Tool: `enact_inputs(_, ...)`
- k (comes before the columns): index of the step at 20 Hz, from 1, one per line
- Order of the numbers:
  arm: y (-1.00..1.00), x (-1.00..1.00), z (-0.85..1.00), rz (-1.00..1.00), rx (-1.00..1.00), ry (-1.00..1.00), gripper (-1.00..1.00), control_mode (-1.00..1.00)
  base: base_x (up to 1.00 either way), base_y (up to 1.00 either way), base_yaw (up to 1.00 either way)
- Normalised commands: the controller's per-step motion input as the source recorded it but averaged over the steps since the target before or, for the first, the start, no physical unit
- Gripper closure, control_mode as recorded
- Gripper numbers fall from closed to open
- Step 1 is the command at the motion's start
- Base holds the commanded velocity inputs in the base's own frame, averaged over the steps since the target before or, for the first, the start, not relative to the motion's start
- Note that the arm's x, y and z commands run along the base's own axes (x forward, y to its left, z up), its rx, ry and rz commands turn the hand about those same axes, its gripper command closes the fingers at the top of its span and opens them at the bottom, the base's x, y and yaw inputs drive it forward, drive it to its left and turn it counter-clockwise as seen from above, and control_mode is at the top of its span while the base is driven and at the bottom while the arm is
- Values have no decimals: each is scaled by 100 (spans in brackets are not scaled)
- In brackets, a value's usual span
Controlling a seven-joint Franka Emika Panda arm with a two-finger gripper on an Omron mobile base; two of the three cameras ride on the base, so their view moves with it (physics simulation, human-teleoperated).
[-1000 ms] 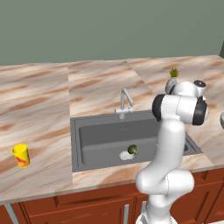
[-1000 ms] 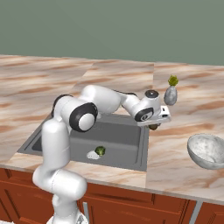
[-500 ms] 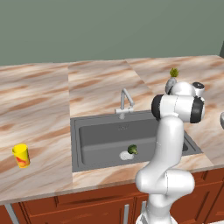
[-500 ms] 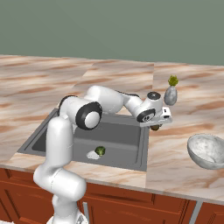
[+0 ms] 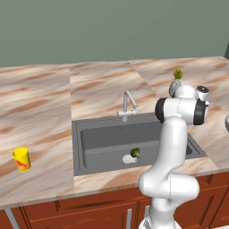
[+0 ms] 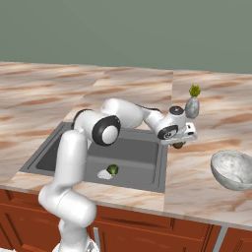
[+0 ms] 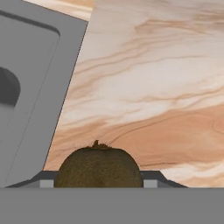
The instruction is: Remove the kiwi and broccoli from the sink. Then move the bowl and cup from the counter to the sink for washing.
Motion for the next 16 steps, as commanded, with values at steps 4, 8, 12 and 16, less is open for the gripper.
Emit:
enact_inputs(4, -15, 14, -15, 0, -3, 0, 100, -100, 0, 0, 0)
enact_inputs(8, -15, 12, -16, 0, -3, 0, 100, -100, 0, 0, 0)
enact_inputs(12, -12, 13, -18, 0, 0, 0, 100, -100, 0, 0, 0)
enact_inputs(16, -7, 11, -20, 0, 0, 0, 100, -100, 0, 0, 0)
